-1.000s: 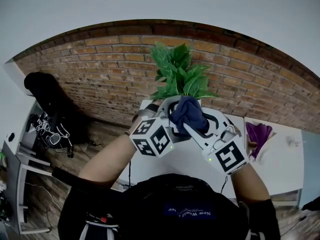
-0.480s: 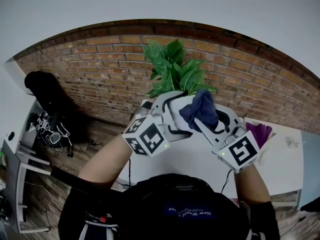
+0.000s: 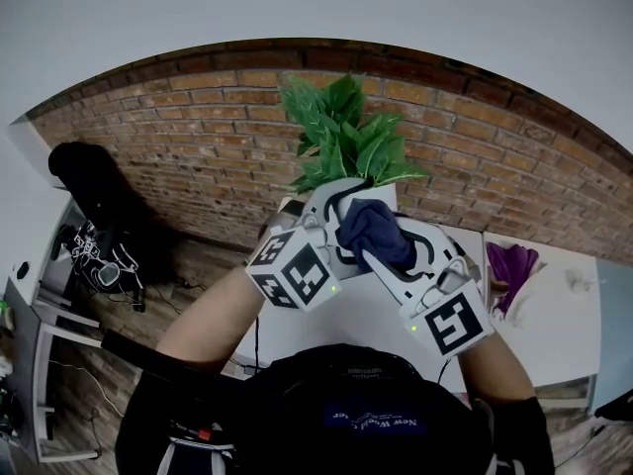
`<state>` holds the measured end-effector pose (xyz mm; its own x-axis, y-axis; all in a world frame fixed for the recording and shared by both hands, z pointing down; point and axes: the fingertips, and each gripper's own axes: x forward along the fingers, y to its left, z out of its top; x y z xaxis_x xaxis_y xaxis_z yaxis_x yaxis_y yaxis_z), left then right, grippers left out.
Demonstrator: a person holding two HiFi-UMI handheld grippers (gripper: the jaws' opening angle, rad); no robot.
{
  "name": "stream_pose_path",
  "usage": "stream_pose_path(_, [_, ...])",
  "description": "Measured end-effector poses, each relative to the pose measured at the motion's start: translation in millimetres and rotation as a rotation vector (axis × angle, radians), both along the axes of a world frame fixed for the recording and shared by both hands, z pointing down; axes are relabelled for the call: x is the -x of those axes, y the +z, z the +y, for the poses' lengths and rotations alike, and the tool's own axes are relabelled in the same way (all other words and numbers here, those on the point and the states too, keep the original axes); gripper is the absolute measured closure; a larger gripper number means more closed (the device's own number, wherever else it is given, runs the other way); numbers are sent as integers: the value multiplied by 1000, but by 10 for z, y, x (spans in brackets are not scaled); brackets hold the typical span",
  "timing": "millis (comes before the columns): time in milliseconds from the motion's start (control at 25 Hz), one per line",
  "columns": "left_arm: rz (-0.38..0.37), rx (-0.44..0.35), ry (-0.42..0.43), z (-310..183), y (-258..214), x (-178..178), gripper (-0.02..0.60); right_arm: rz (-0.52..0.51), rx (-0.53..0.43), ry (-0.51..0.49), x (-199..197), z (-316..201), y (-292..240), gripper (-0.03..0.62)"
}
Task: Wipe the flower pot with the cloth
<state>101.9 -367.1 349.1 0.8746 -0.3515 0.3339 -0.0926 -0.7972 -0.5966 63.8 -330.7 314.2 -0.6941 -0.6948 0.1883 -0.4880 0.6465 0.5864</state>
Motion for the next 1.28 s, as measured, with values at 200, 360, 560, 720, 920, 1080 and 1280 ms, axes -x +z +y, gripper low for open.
stream_pose_path(200, [-9,-19,30,88,6,-68,43,-99,-2,1,-91,-76,-149,461])
stream_pose_path(360, [5,-23,45,121,-6,-75,43,-196,60,36,-282,-145,-167,461])
stream_pose_path(560, [61,-13,71,173,-109,-42,43,-332,128,39,-498,-181,-186,461])
stream_pose_path(720, [131,-5,112,254,-268,-5,43,-510,242,16,-686,-213,-197,461])
stream_pose_path(920, [187,5,153,377,-422,14,44,-636,327,2,-830,-244,-137,461])
stream_pose_path(1080, [215,1,179,442,-479,30,44,-680,365,2,-874,-274,-73,461])
stream_pose_path(1280, [240,-27,225,546,-586,30,44,-709,417,6,-904,-310,45,461])
